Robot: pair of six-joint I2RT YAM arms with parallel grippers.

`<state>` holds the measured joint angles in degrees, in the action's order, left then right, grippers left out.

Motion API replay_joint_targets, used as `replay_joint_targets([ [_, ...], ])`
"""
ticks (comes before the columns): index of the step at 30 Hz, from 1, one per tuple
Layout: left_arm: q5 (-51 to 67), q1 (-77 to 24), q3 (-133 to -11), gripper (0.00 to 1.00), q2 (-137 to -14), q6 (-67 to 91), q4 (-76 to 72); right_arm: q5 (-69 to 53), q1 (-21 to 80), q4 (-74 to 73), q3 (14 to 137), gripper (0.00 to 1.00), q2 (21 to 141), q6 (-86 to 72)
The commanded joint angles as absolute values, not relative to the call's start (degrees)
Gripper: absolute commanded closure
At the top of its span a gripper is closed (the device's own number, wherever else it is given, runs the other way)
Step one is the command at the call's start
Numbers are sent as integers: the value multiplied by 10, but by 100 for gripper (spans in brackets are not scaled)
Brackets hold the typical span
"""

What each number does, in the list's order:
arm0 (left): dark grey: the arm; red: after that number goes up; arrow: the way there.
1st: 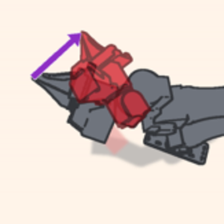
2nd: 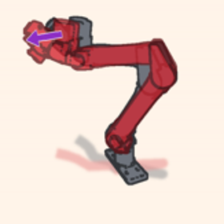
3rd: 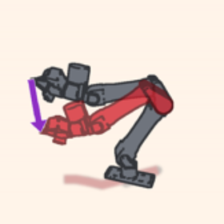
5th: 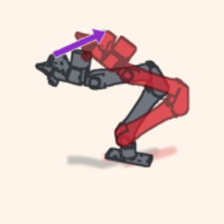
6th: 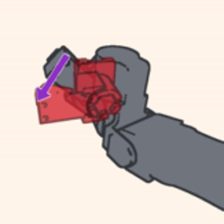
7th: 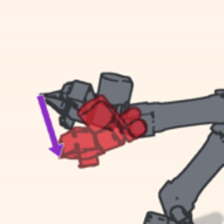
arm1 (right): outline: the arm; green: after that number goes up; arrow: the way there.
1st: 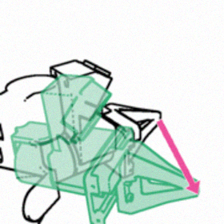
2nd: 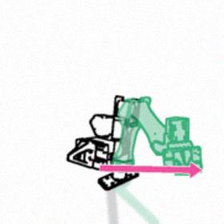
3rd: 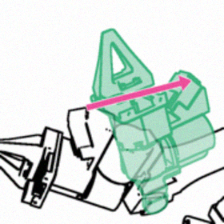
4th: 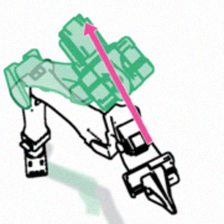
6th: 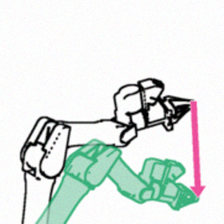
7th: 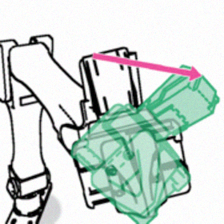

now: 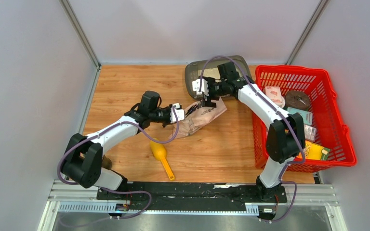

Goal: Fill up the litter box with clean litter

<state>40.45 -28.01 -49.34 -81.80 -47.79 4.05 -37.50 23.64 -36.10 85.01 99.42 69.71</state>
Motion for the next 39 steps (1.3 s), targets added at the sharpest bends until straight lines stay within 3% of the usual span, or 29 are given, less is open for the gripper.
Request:
replay_joint_targets([
  [1, 395, -266, -497, 99, -791, -516, 44, -394, 254, -451, 921, 19, 1052, 767],
  [6, 386, -255, -492, 100, -787, -490, 30, -388, 258, -532, 962, 31, 1080, 771],
  [10, 382, -239, -490, 100, -787, -457, 15, -372, 257, -559, 905, 43, 1037, 781],
  [13, 373, -232, -483, 100, -786, -428, 3, -358, 256, -555, 865, 58, 1018, 772],
  [15, 368, -230, -480, 100, -785, -411, -19, -346, 257, -543, 858, 74, 1001, 731],
  [18, 370, -231, -477, 90, -783, -389, -27, -320, 256, -495, 832, 95, 966, 630],
  [19, 370, -231, -478, 74, -783, -382, -26, -311, 257, -480, 823, 99, 955, 602],
  [22, 392, -231, -489, 50, -768, -355, -17, -267, 256, -465, 807, 100, 905, 503],
  [24, 414, -232, -490, 41, -752, -339, -23, -253, 254, -481, 804, 100, 875, 456],
  [25, 422, -234, -489, 31, -749, -337, -28, -253, 253, -486, 802, 100, 866, 445],
  [36, 459, -296, -566, 28, -810, -341, -34, -264, 223, -497, 770, 100, 823, 392],
  [37, 455, -296, -565, 28, -815, -330, -44, -274, 220, -503, 780, 94, 821, 394],
  [38, 449, -296, -563, 27, -817, -304, -54, -301, 220, -510, 790, 69, 817, 405],
  [39, 434, -296, -556, 27, -814, -294, -68, -320, 220, -520, 801, 59, 812, 409],
])
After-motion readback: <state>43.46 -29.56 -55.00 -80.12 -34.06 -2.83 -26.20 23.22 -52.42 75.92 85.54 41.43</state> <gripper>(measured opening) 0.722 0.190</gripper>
